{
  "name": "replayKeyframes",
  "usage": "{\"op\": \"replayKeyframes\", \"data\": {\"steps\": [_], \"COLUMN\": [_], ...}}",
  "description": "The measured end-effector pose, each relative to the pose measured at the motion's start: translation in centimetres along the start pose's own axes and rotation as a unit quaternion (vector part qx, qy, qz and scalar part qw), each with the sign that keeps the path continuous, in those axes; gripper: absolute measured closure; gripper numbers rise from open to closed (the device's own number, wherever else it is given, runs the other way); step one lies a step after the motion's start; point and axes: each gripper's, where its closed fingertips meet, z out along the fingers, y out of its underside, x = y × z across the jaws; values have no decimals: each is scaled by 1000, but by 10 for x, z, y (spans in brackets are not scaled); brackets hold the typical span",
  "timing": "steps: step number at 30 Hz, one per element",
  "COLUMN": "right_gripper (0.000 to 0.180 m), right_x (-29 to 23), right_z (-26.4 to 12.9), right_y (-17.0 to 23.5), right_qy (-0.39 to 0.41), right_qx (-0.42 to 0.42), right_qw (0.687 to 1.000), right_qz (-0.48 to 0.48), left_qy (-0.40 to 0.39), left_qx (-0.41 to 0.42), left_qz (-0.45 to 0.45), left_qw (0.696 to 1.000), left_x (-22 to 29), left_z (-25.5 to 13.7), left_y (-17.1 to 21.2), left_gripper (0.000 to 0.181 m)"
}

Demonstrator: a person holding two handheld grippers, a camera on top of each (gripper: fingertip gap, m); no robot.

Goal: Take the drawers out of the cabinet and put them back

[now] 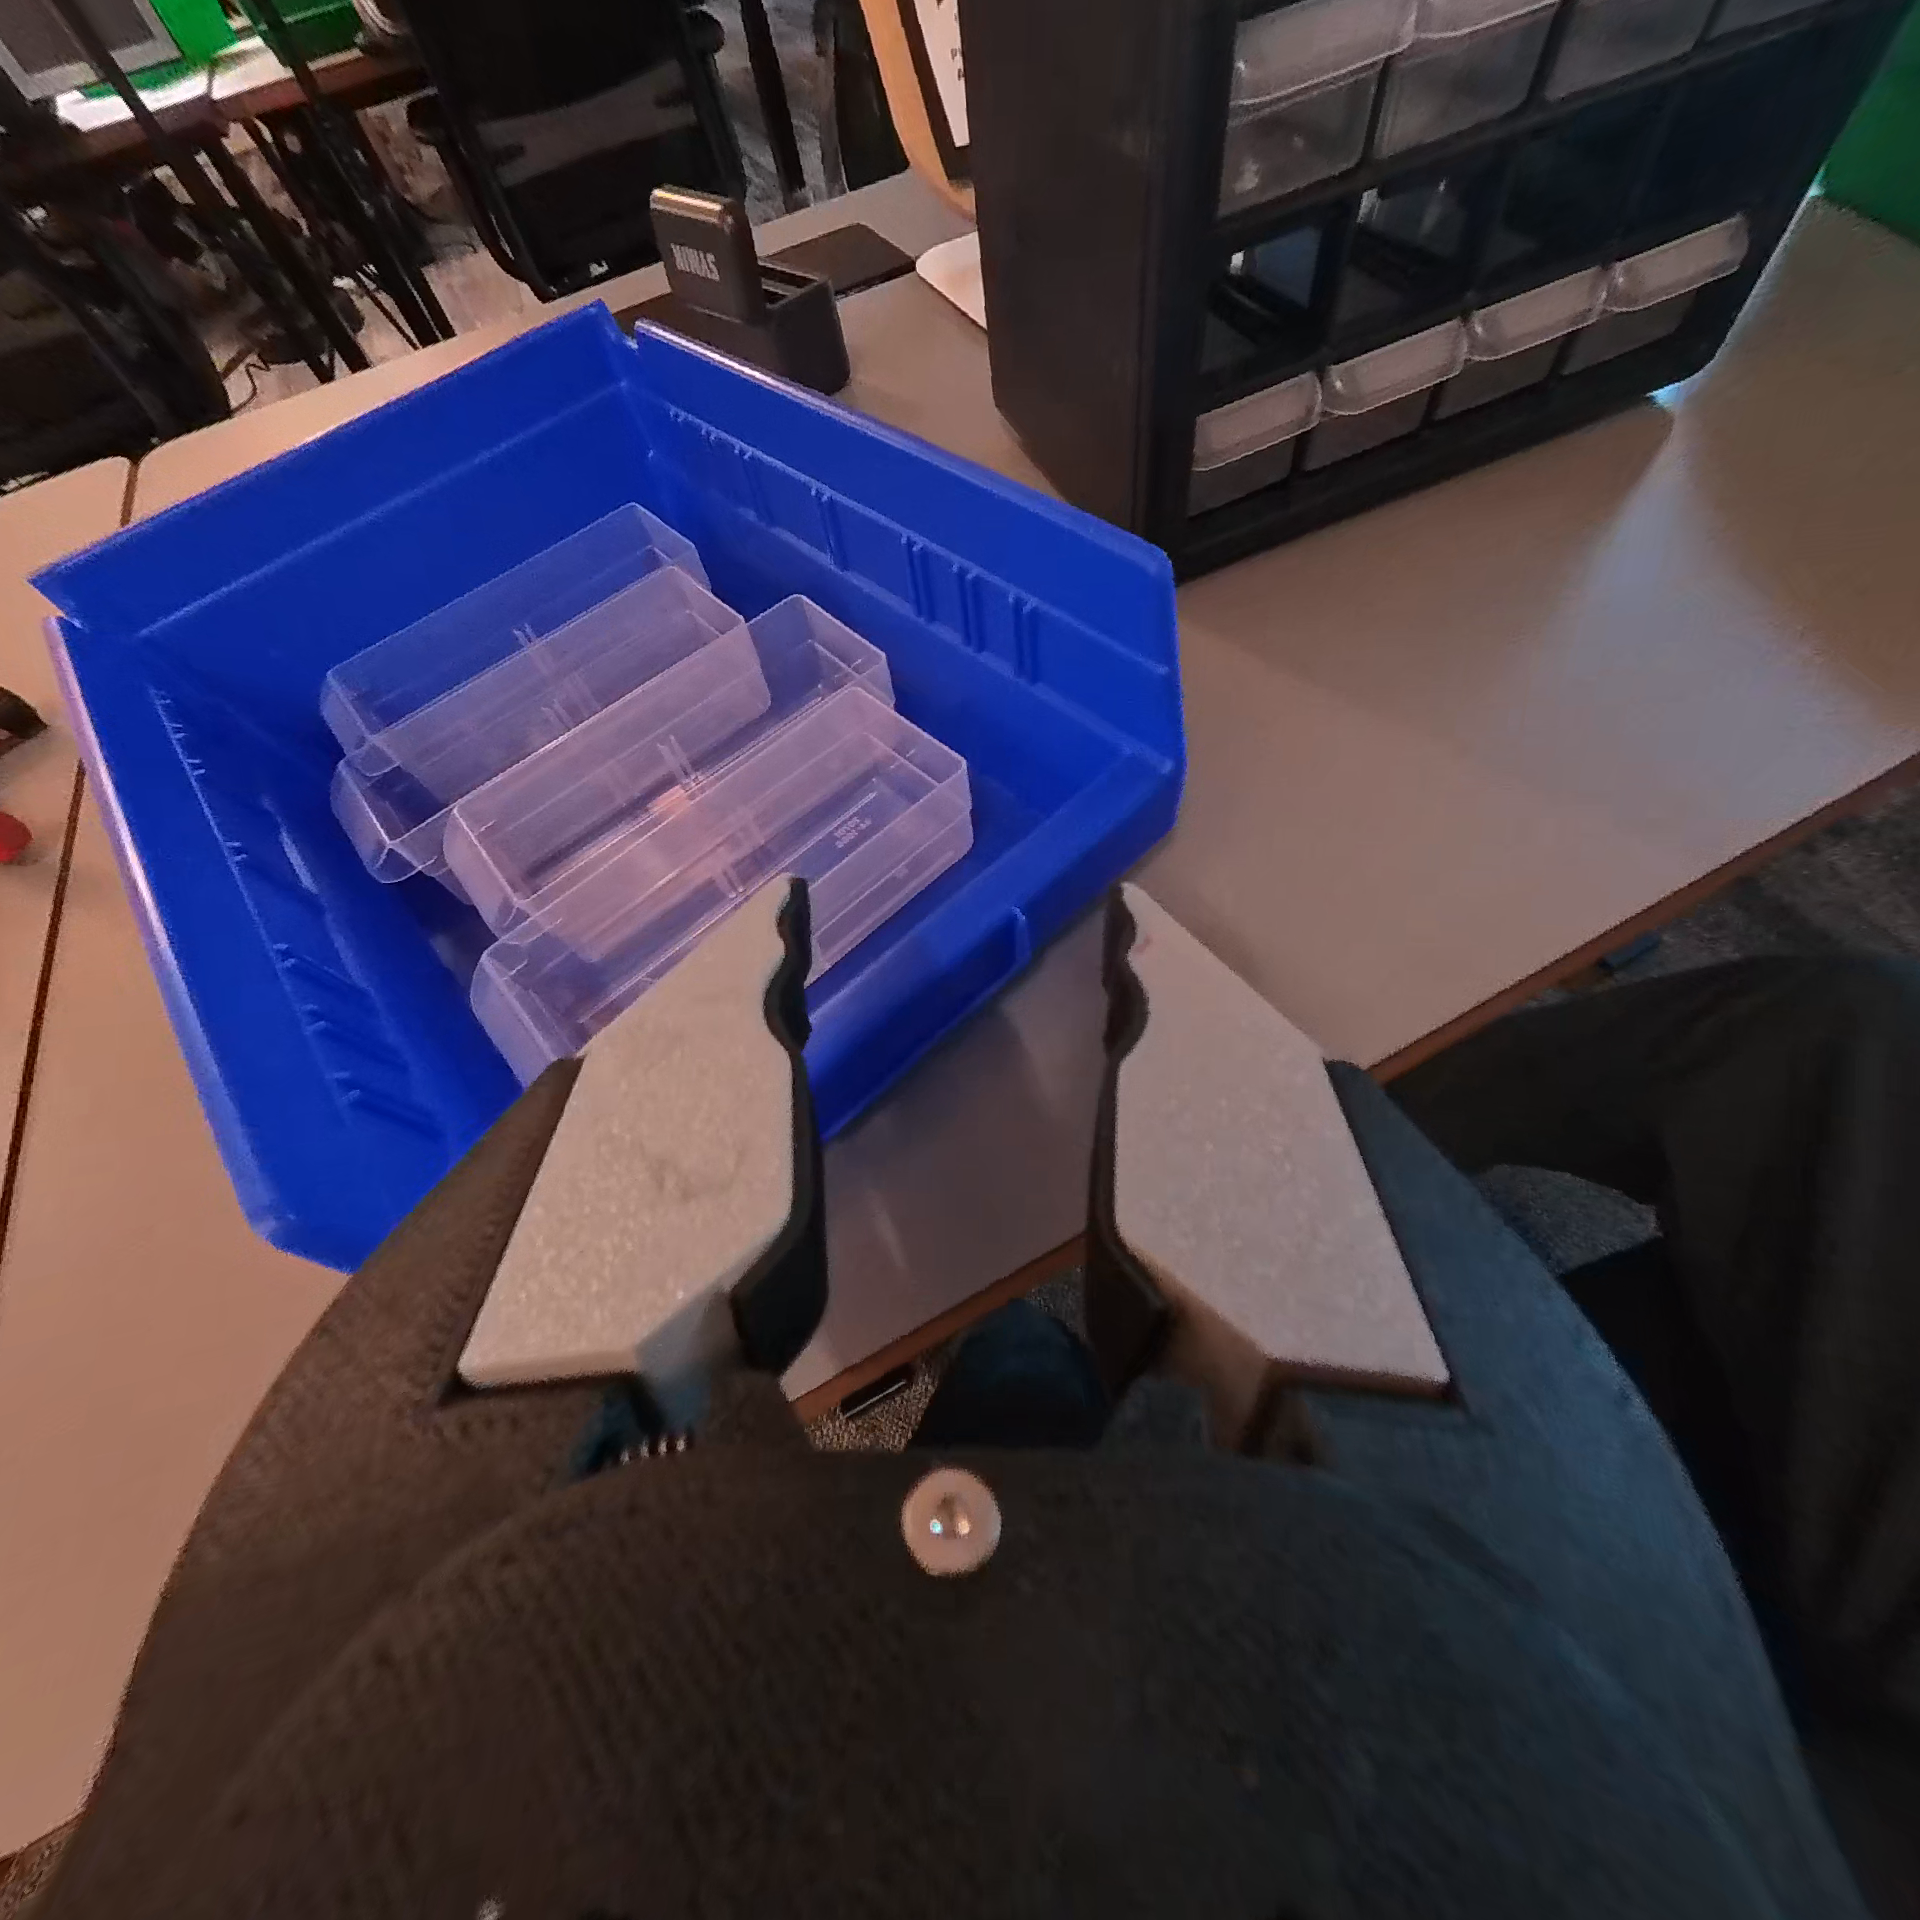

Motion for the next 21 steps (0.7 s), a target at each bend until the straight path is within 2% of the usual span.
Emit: {"op": "replayKeyframes", "data": {"steps": [6,8,13,16,18,21], "right_gripper": [110,107,115,106,102,101], "right_x": [2,-7,-42,-45,-49,-54], "right_z": [-2,-5,-25,-32,-33,-31], "right_y": [3,2,-19,-28,-36,-51], "right_qy": [2,-24,-123,-131,-142,-131], "right_qx": [-18,-23,28,43,61,97], "right_qw": [1000,999,992,990,986,985], "right_qz": [-3,-5,0,36,56,52], "left_qy": [4,4,1,-19,-27,-32], "left_qx": [-8,-10,-16,-14,-13,-8], "left_qz": [2,-1,-8,-25,-35,-40], "left_qw": [1000,1000,1000,999,999,999], "left_x": [1,0,-2,-8,-11,-13], "left_z": [7,10,16,18,18,17], "left_y": [4,4,7,7,6,5], "left_gripper": [125,125,122,122,116,111]}}
